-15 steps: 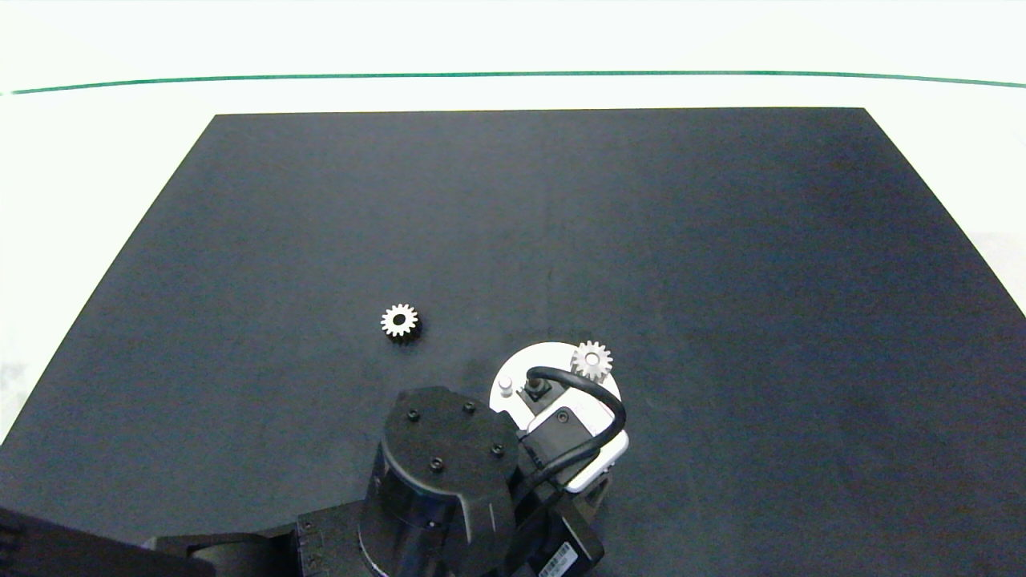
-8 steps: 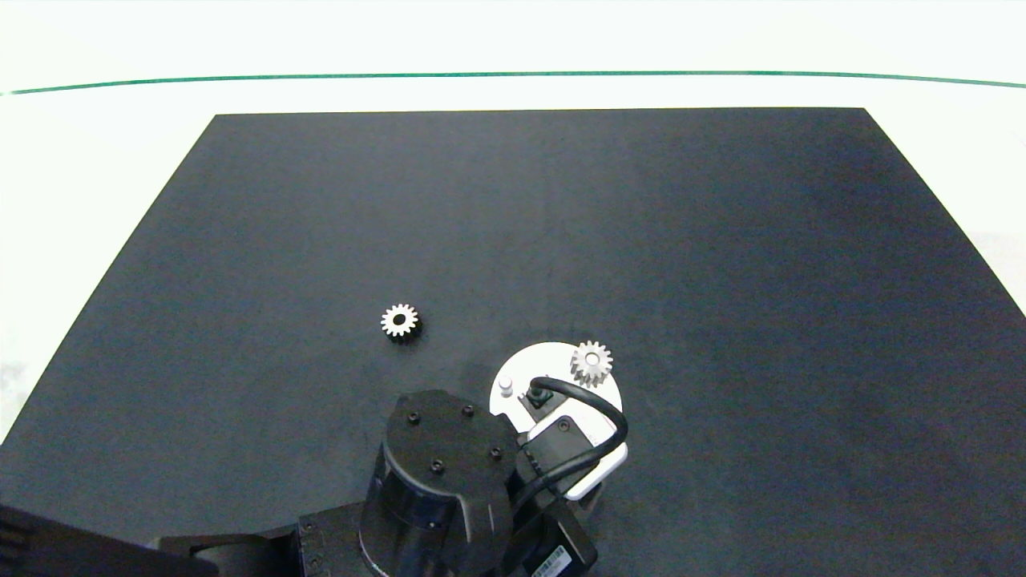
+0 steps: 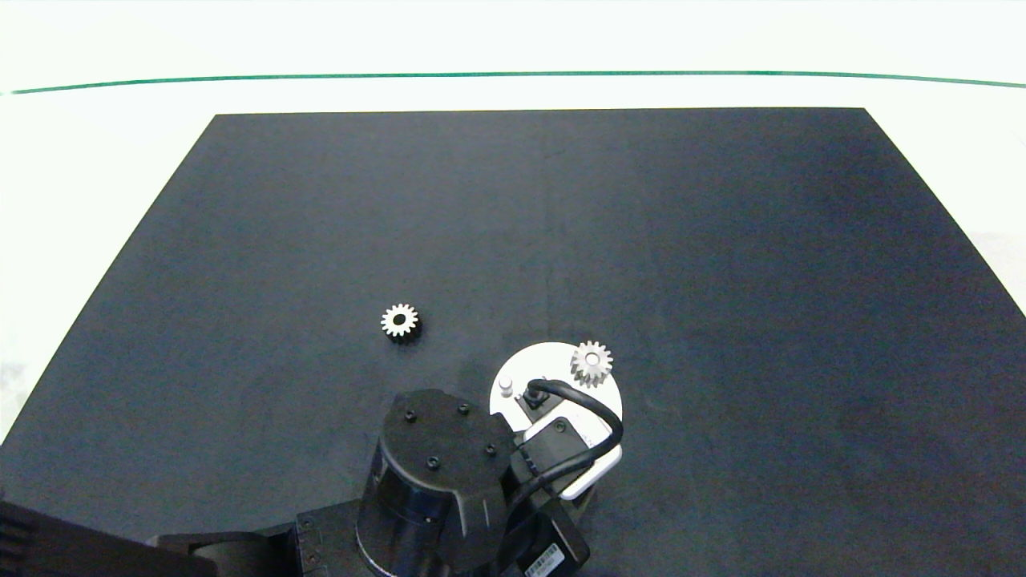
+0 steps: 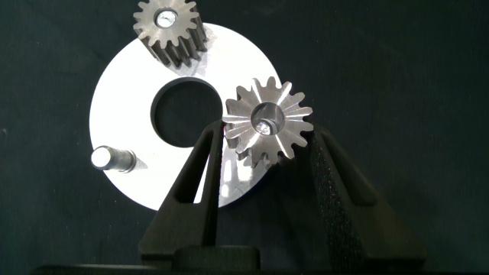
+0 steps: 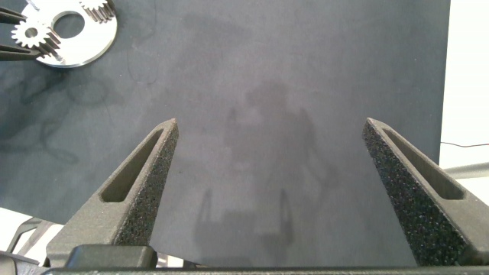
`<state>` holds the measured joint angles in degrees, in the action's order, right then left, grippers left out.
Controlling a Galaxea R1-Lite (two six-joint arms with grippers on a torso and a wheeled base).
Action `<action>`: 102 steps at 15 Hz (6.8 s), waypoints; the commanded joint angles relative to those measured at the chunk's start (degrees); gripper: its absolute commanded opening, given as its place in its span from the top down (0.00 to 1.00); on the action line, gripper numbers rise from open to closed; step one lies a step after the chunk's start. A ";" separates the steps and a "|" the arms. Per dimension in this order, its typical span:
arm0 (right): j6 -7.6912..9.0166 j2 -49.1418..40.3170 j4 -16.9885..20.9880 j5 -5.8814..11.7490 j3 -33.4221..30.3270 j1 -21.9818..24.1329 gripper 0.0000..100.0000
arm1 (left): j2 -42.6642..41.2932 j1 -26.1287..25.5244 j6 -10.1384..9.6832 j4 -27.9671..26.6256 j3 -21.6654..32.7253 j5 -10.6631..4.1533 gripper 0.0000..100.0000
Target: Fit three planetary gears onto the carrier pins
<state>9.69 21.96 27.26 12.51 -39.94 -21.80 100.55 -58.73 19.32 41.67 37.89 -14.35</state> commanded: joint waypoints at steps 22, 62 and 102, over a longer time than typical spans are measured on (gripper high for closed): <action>-0.02 0.28 0.16 -0.38 0.30 0.00 0.00 | 1.76 0.64 0.54 1.31 0.34 -0.07 1.00; 0.06 1.07 0.16 -2.22 0.47 -0.62 0.00 | -7.12 33.42 6.43 -29.01 17.75 12.85 0.00; -0.02 1.78 0.16 -2.05 -0.05 -0.79 0.00 | -2.02 37.64 8.45 -26.11 17.48 16.63 0.62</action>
<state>9.62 23.72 27.26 10.39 -39.96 -22.60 98.48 -21.11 27.64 15.46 55.37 2.30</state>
